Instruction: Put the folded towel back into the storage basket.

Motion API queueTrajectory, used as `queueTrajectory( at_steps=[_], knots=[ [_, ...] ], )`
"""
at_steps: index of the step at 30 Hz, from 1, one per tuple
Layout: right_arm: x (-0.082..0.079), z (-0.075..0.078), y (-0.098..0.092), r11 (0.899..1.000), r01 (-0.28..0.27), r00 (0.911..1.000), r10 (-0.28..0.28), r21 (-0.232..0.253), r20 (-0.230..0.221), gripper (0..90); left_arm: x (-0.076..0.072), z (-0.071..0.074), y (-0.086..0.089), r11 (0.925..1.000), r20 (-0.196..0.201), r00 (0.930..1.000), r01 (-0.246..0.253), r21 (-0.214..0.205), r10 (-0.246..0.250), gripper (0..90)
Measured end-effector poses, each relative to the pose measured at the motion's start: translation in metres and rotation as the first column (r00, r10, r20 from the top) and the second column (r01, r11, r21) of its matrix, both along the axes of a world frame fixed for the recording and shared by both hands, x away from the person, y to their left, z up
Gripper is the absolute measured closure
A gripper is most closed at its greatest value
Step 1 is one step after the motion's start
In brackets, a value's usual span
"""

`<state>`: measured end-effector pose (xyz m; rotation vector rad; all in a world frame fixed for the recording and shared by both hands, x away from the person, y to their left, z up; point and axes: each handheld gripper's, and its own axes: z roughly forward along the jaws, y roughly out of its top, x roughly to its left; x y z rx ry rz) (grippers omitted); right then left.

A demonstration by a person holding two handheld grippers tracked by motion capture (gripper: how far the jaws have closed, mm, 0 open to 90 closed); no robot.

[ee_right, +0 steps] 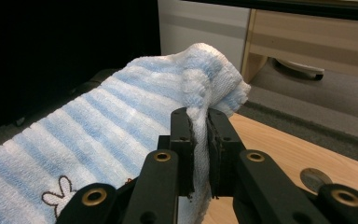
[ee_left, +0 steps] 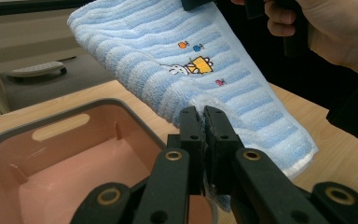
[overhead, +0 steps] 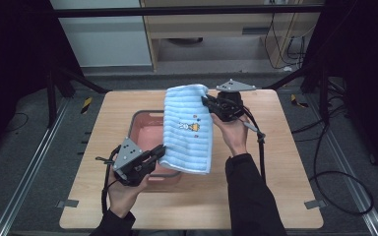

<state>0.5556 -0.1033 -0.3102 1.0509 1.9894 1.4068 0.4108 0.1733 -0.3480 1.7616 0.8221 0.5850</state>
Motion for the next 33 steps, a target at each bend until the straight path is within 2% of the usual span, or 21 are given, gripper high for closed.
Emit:
queueTrajectory(
  at_steps=[7, 13, 22, 33],
  knots=[
    [0.013, -0.001, 0.022, 1.000, -0.021, 0.9998, 0.021, 0.004, 0.002, 82.6, 0.006, -0.003, 0.019, 0.9991, -0.011, 0.9991, -0.041, -0.006, 0.041, 86.4],
    [0.020, -0.003, 0.040, 0.999, -0.040, 0.9992, 0.040, 0.003, 0.010, 82.6, 0.011, -0.007, 0.033, 0.9979, -0.021, 0.9977, -0.064, 0.006, 0.064, 86.4],
    [0.031, -0.013, 0.057, 0.999, -0.047, 0.9989, 0.047, 0.012, 0.004, 82.6, 0.019, -0.013, 0.048, 0.9948, -0.040, 0.9941, -0.101, -0.004, 0.101, 86.4],
    [0.043, -0.029, 0.080, 0.998, -0.063, 0.9980, 0.063, 0.003, 0.004, 82.6, 0.029, -0.026, 0.062, 0.9890, -0.074, 0.9863, -0.147, 0.015, 0.148, 86.4]
  ],
)
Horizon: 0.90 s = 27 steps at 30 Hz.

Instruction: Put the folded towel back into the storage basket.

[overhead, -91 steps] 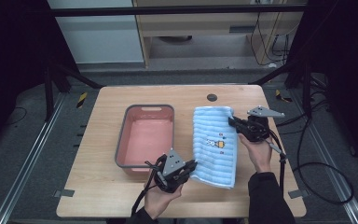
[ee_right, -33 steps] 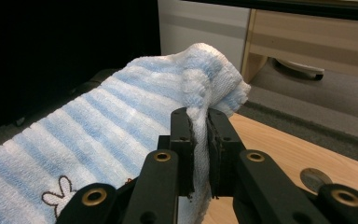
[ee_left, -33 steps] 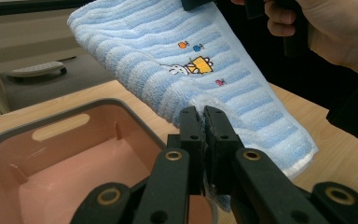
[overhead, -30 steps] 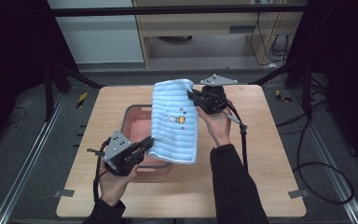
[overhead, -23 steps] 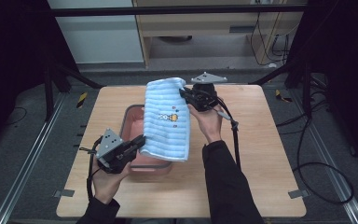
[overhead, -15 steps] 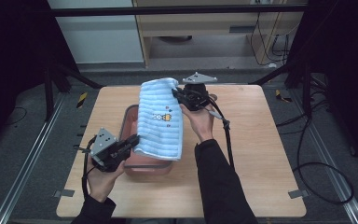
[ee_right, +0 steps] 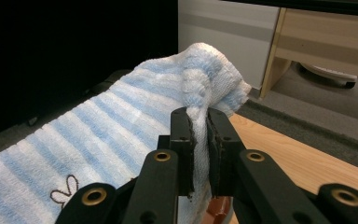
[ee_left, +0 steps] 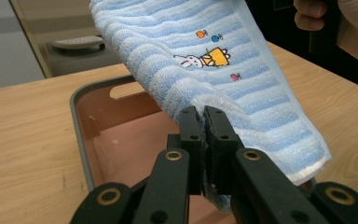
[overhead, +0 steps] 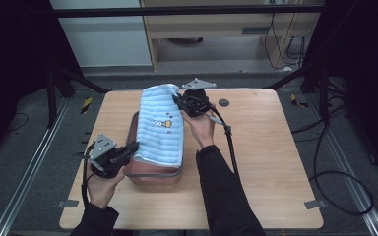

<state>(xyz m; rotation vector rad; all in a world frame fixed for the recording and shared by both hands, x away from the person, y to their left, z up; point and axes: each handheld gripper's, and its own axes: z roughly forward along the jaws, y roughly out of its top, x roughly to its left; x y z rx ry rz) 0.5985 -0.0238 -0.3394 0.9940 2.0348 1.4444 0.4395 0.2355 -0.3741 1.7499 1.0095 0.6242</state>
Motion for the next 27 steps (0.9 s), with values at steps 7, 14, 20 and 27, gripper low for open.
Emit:
queueTrajectory(
  at_steps=[7, 14, 20, 27],
  knots=[
    [0.004, -0.010, 0.013, 1.000, -0.012, 0.9999, 0.012, -0.017, -0.005, 82.6, 0.002, -0.007, 0.004, 0.9992, -0.015, 0.9997, -0.018, 0.035, 0.019, 86.4],
    [0.006, -0.021, 0.021, 0.999, -0.018, 0.9997, 0.017, -0.046, -0.020, 82.6, 0.003, -0.015, 0.005, 0.9977, -0.044, 0.9987, -0.022, 0.064, 0.025, 86.4],
    [0.007, -0.034, 0.022, 0.998, -0.018, 0.9990, 0.016, -0.066, -0.042, 82.5, 0.004, -0.023, 0.002, 0.9952, -0.063, 0.9978, -0.014, 0.097, 0.020, 86.4],
    [0.007, -0.046, 0.025, 0.997, -0.023, 0.9978, 0.018, -0.078, -0.064, 82.5, 0.004, -0.030, 0.001, 0.9928, -0.081, 0.9965, -0.012, 0.119, 0.022, 86.4]
  ],
)
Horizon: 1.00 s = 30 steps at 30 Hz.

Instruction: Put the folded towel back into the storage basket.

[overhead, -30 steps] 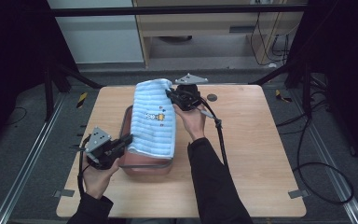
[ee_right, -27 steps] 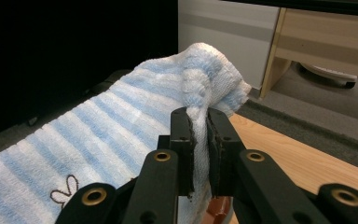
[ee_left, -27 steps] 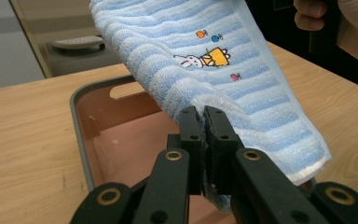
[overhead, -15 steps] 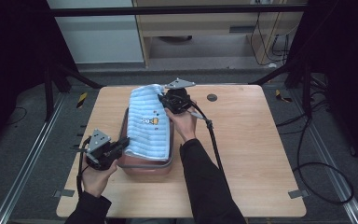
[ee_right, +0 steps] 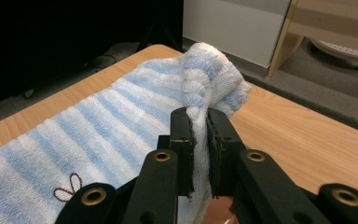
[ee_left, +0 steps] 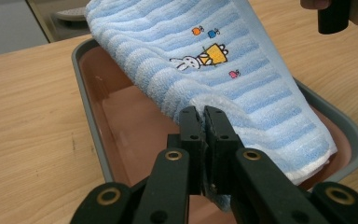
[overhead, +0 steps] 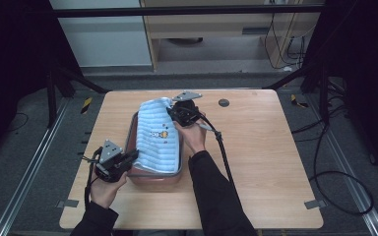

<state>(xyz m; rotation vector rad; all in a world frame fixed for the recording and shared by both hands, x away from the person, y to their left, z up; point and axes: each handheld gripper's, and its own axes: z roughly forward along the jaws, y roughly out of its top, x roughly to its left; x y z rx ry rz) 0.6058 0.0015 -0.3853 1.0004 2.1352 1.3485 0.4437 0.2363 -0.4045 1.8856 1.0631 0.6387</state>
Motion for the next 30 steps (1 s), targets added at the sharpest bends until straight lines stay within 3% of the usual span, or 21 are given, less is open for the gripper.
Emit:
queueTrajectory(
  at_steps=[20, 24, 30],
  knots=[
    [-0.001, -0.032, 0.004, 0.999, -0.006, 0.9975, 0.003, -0.048, -0.071, 80.5, 0.005, -0.023, 0.002, 0.9988, -0.080, 0.9966, -0.016, 0.046, 0.020, 86.0],
    [-0.001, -0.037, 0.004, 0.998, -0.002, 0.9962, -0.004, -0.063, -0.087, 74.7, 0.007, -0.027, 0.002, 0.9987, -0.098, 0.9947, -0.027, 0.044, 0.031, 81.6],
    [-0.004, -0.035, -0.002, 0.998, 0.014, 0.9966, -0.019, -0.063, -0.080, 60.7, 0.004, -0.019, 0.005, 0.9989, -0.064, 0.9970, -0.041, 0.024, 0.043, 75.1]
  ],
)
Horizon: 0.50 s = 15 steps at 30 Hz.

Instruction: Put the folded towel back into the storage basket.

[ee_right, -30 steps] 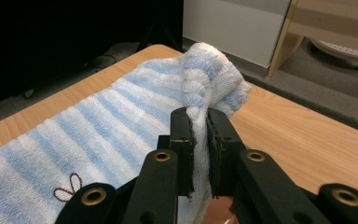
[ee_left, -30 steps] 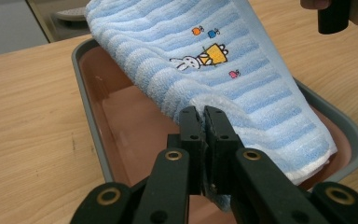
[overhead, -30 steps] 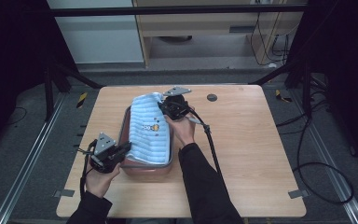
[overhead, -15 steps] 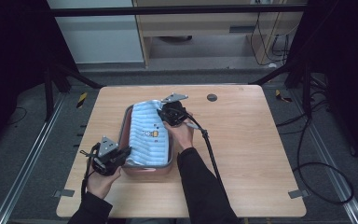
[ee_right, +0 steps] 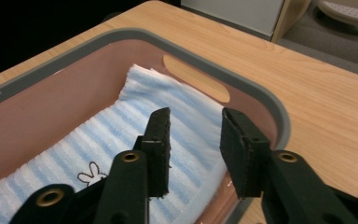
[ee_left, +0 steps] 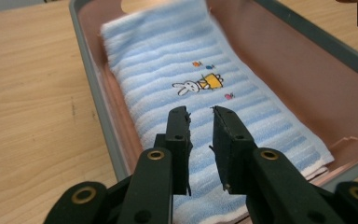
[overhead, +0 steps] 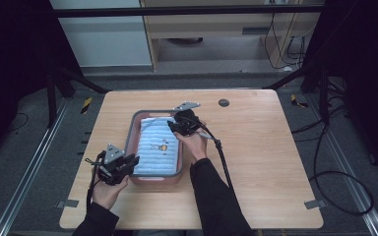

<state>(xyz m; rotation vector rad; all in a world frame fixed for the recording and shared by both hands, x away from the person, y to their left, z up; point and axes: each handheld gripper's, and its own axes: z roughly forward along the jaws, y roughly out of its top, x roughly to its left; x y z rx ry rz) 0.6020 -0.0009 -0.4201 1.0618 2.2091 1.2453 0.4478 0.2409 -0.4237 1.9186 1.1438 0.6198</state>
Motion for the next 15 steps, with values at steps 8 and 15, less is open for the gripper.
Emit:
queueTrajectory(
  at_steps=[8, 15],
  knots=[
    [-0.014, 0.020, -0.028, 0.998, 0.041, 0.9963, -0.044, 0.037, 0.075, 43.6, -0.004, 0.007, 0.002, 0.9998, 0.039, 0.9992, 0.001, -0.019, 0.000, 65.5],
    [-0.030, 0.031, -0.071, 0.993, 0.091, 0.9905, -0.098, 0.078, 0.096, 27.4, -0.006, 0.011, 0.007, 0.9989, 0.061, 0.9981, -0.008, -0.046, 0.011, 53.3]
  ],
)
